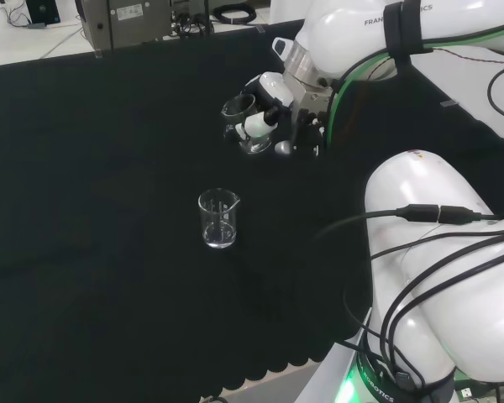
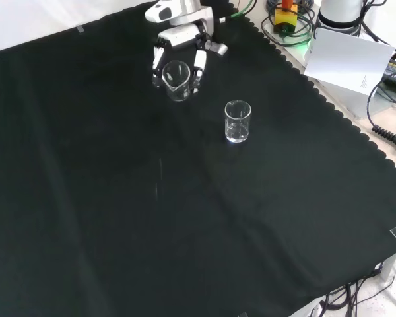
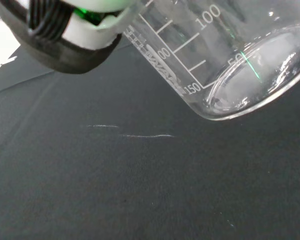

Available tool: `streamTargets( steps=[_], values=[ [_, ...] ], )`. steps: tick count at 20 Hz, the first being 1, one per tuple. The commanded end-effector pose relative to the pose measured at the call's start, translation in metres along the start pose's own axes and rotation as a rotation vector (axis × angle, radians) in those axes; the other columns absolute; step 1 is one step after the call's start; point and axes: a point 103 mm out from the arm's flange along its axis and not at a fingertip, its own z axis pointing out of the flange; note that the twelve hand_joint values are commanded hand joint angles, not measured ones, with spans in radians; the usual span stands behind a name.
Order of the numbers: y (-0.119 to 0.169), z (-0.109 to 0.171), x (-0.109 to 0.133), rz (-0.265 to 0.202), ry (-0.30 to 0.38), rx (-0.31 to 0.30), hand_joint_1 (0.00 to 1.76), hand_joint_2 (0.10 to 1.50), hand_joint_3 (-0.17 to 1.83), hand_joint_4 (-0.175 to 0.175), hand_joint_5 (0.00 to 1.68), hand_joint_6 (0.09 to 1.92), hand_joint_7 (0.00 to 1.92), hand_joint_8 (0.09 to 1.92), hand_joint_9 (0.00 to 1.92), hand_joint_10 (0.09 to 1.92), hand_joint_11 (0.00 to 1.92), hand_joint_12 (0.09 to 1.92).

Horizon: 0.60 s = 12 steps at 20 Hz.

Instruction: Place the beaker back on the table.

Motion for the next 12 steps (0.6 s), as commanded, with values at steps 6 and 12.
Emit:
streamTargets(
  steps=[6, 12],
  values=[
    [0.044, 0.048, -0.007, -0.029, 0.074, 0.056, 1.43, 1.02, -0.17, -0.163, 1.26, 0.47, 1.32, 0.58, 1.59, 0.09, 1.33, 0.63],
    [0.053, 0.065, -0.010, -0.046, 0.087, 0.095, 1.43, 1.02, -0.17, -0.161, 1.26, 0.49, 1.32, 0.59, 1.59, 0.09, 1.33, 0.63]
  ],
)
